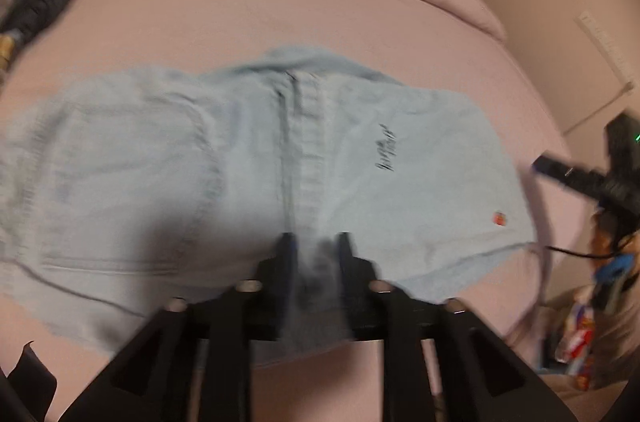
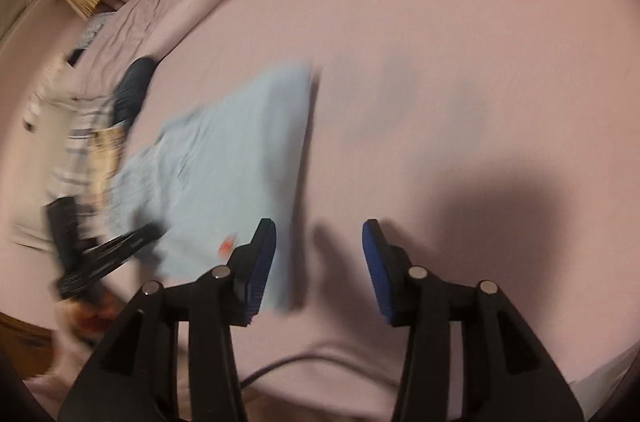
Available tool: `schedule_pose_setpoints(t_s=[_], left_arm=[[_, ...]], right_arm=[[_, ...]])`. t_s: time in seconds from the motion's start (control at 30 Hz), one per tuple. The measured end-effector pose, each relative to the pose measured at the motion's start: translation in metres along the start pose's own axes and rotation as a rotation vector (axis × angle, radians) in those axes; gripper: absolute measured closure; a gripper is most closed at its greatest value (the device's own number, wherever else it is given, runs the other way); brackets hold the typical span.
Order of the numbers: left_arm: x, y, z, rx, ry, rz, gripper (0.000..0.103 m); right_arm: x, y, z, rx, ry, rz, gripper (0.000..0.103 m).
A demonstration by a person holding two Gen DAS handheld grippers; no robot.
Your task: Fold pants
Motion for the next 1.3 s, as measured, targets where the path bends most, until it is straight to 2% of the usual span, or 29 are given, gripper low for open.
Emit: schedule_pose_setpoints(t_s=[0.03,0.17,0.2,0.27,0.3,0.33,0.37,0.4,0.43,0.5,0.53,0.6,0.73,0.77,0.87,0.9,0.93,1.03,1.07,1.17,1.23,1.3], left_arm=[[-0.002,0.004,-0.004,-0.02,0.009,0.009,0.062],[-0.033,0.016,-0.012,-0.07,-0.116,0.023,0.062],[-0.042,0.017,-0.011,-0.075,-0.139,0.038,0.062],[-0.057,0.015,0.0,-0.068,-0.189,0.074,0.062],[-0.058,0.011,0.009,-0.045,-0.185,0.075,0.062],[-0.055,0.006,0.022,-0.005,-0.158,0.077,0.062],[-0.048,-0.003,0.036,0.042,-0.111,0.088,0.062],[-0.043,-0.008,0.043,0.043,-0.103,0.099,0.062],[-0.04,-0.009,0.037,0.008,-0.134,0.108,0.062],[-0.033,-0.011,0.029,0.019,-0.131,0.09,0.062],[-0.029,-0.009,0.025,0.016,-0.134,0.076,0.062],[-0.013,-0.01,0.011,-0.012,-0.127,0.053,0.062],[0.004,-0.012,0.002,-0.053,-0.135,0.042,0.062],[0.005,-0.013,0.004,-0.058,-0.133,0.04,0.062],[0.007,-0.014,0.01,-0.084,-0.154,0.004,0.062],[0.009,-0.014,0.008,-0.085,-0.163,-0.01,0.062],[0.007,-0.014,0.008,-0.08,-0.174,-0.028,0.062],[0.015,-0.014,-0.01,-0.098,-0.183,-0.075,0.062],[0.016,-0.014,-0.015,-0.118,-0.171,-0.081,0.062],[0.033,-0.02,-0.029,-0.154,-0.171,-0.125,0.055],[0.039,-0.025,-0.027,-0.15,-0.169,-0.146,0.055],[0.043,-0.032,-0.021,-0.133,-0.12,-0.137,0.055]], right_arm=[[0.003,0.009,-0.001,-0.012,0.021,-0.017,0.058],[0.035,0.057,0.025,-0.084,0.079,-0.107,0.063],[0.038,0.067,0.034,-0.088,0.097,-0.106,0.066],[0.039,0.075,0.064,-0.037,0.126,-0.079,0.069],[0.035,0.073,0.076,-0.017,0.107,-0.076,0.074],[0.023,0.066,0.087,0.038,0.048,-0.073,0.077],[0.014,0.061,0.097,0.082,0.013,-0.077,0.086],[0.007,0.057,0.105,0.096,-0.022,-0.093,0.102],[0.0,0.056,0.101,0.086,-0.032,-0.093,0.103],[-0.004,0.057,0.091,0.075,-0.002,-0.053,0.103],[-0.002,0.058,0.083,0.062,0.008,-0.044,0.099],[0.012,0.057,0.066,0.036,0.027,-0.082,0.076],[0.046,0.024,0.032,0.025,0.079,-0.215,0.073],[0.05,0.016,0.031,0.035,0.063,-0.249,0.074],[0.048,-0.034,0.06,0.163,-0.054,-0.359,0.073],[0.047,-0.04,0.066,0.149,-0.073,-0.386,0.073],[0.05,-0.041,0.064,0.088,-0.09,-0.423,0.073],[0.058,-0.035,0.063,0.12,-0.111,-0.419,0.069],[0.063,-0.031,0.06,0.127,-0.09,-0.405,0.067],[0.087,-0.013,0.048,0.076,0.001,-0.403,0.065],[0.108,-0.001,0.052,0.054,0.048,-0.426,0.064],[0.134,0.008,0.066,0.05,0.09,-0.467,0.064]])
Point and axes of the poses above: each gripper's, at about its wrist camera, not at the fingertips, and z roughly the way its jaws point, x to its left, y to its top, the point moved 9 cm from there along z, roughly the way its jaws point, and after that the axes turned 8 degrees about -z, right-handed, at the moved point
